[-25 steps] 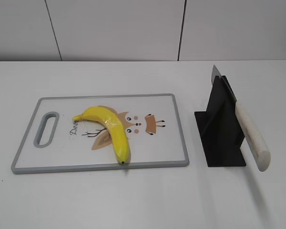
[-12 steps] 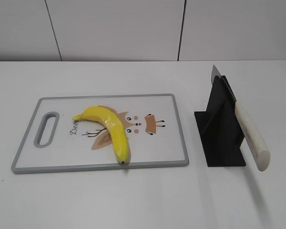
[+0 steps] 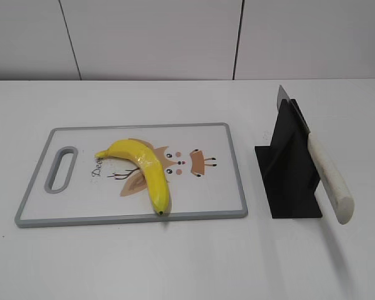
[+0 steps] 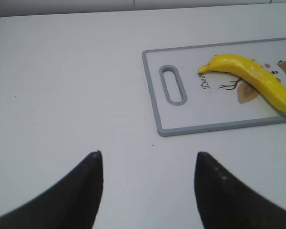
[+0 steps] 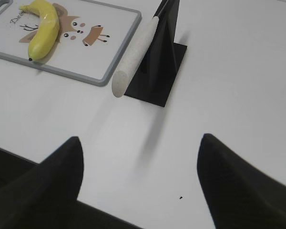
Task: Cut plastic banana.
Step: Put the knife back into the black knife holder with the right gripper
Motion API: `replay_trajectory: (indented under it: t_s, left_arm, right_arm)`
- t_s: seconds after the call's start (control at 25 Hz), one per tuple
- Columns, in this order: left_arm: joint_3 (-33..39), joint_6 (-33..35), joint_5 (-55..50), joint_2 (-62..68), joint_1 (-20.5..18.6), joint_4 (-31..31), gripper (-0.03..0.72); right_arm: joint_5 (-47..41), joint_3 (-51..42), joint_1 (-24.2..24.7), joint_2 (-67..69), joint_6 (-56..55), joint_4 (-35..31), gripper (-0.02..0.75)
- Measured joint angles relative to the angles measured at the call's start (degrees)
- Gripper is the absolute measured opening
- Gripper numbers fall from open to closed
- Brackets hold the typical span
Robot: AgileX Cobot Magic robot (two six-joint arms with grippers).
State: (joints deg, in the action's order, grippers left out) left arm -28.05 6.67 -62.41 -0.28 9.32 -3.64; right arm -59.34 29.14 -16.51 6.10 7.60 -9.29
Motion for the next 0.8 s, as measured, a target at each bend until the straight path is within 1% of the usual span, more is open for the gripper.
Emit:
replay_trajectory:
  t_s: [0.2, 0.32, 0.52, 0.64, 0.8]
  left_arm:
    - [0.0, 0.0, 0.0, 0.0, 0.0, 0.0, 0.555]
    - [0.0, 0.0, 0.0, 0.0, 0.0, 0.0, 0.553]
    - [0.0, 0.0, 0.1, 0.0, 0.0, -0.1, 0.552]
    - [0.0, 0.0, 0.0, 0.0, 0.0, -0.2, 0.552]
    - [0.0, 0.0, 0.1, 0.0, 0.0, -0.2, 0.552]
  right_arm:
    - [0.0, 0.0, 0.0, -0.8, -0.5, 0.0, 0.569]
    - [0.0, 0.0, 0.0, -4.7, -0.6, -0.1, 0.569]
    - [-0.2, 0.1, 0.5, -6.4, -0.7, -2.1, 0.569]
    - [-0.2, 0.1, 2.3, -6.4, -0.7, -3.9, 0.569]
    - [0.0, 0.1, 7.6, -6.4, -0.7, -6.7, 0.569]
